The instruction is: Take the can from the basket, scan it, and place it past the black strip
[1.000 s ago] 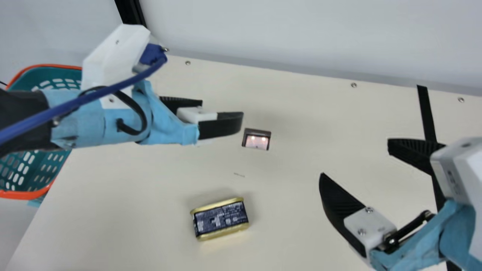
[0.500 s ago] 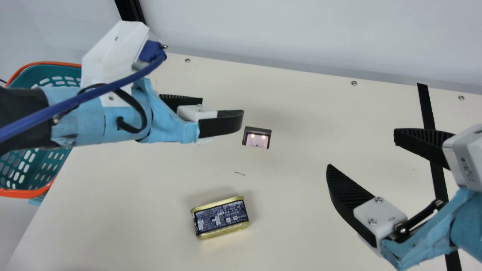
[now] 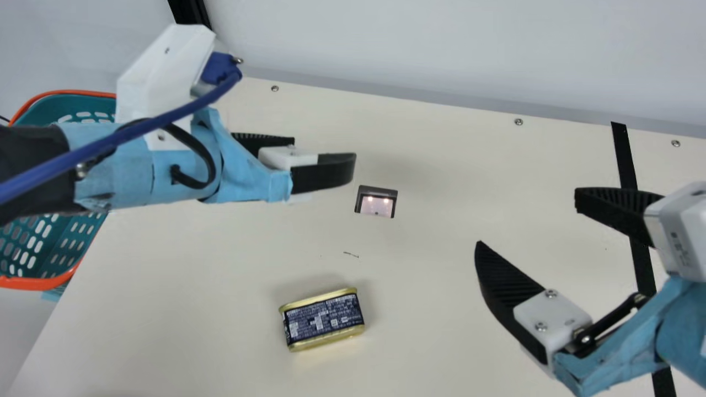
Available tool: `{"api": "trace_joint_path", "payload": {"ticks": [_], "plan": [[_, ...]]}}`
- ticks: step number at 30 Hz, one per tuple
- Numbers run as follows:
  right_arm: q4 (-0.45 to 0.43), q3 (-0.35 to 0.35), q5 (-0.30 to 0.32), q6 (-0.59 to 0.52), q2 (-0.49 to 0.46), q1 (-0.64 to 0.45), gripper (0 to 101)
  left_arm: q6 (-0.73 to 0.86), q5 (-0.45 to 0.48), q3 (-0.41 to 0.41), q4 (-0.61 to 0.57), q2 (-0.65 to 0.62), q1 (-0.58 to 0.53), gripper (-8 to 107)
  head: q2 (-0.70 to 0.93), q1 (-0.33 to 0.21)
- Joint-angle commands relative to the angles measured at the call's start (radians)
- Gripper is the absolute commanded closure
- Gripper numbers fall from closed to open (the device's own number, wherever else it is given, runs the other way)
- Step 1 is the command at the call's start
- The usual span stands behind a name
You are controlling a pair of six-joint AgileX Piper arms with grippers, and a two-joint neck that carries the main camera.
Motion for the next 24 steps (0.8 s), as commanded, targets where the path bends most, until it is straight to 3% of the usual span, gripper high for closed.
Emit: {"api": "trace_joint_path", "payload": {"ticks": [1, 8, 17, 24], "plan": [[0.000, -0.011, 0.009, -0.005, 0.009, 0.008, 0, -0.020, -0.019, 0.000, 0.025, -0.009, 0.010, 9, -0.002, -0.009], [0.028, -0.105, 0.099, -0.096, 0.091, 0.017, 0, -0.071, -0.073, 0.036, 0.107, -0.078, 0.068, 9, -0.002, -0.009], [0.048, -0.315, 0.289, -0.261, 0.279, 0.036, 0, -0.085, -0.109, 0.137, 0.166, -0.202, 0.185, 9, -0.002, -0.009], [0.020, -0.481, 0.414, -0.329, 0.429, 0.099, 0, -0.049, -0.137, 0.218, 0.183, -0.304, 0.302, 9, -0.002, -0.009]]}}
